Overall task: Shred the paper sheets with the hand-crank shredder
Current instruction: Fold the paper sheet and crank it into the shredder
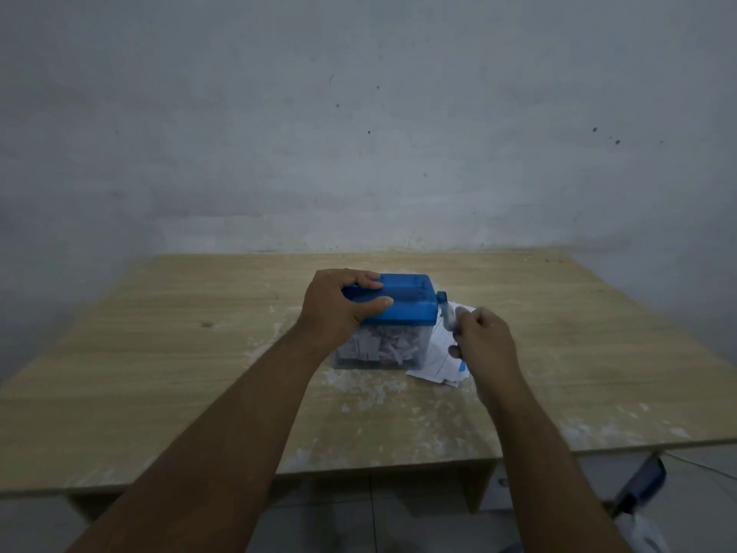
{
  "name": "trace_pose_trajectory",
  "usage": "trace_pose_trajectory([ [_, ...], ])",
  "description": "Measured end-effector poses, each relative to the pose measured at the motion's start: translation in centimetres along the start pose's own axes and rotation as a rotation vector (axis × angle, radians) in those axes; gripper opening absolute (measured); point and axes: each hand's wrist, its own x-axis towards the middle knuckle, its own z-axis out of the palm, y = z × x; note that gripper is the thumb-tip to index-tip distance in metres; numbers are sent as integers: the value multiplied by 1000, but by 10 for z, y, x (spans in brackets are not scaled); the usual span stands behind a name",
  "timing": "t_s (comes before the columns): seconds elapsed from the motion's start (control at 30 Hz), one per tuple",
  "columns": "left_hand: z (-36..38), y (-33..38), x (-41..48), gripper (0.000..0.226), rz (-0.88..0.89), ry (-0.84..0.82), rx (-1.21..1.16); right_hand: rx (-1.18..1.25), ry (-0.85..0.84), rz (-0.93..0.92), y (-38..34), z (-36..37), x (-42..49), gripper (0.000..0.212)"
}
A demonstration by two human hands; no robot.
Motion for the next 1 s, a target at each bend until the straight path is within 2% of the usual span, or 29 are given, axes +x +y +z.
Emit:
trace_pose_trajectory([
  [0.17, -2, 1, 2, 25, -7, -7, 23, 25, -79, -86, -45, -11, 12, 20],
  [0.33, -7, 2, 6, 26, -17, -57, 51, 25, -148, -130, -71, -6, 44, 31],
  [0.5, -7, 6, 0, 28, -3, -47, 61, -22, -172, -86, -66, 15, 86, 42],
  [0.63, -6, 5, -4, 29, 30, -27, 70, -356, -264, 81, -29, 25, 99, 27],
  [0.73, -5, 3, -5, 31, 32, 24, 68, -313, -286, 162, 1, 24, 82, 28],
  [0.9, -19, -2, -1, 34, 73, 31, 163, -283, -251, -29, 25, 20, 55, 29],
  [1.0, -27, -10, -3, 37, 102, 56, 268, -410, -244, -280, 39, 9, 42, 9],
])
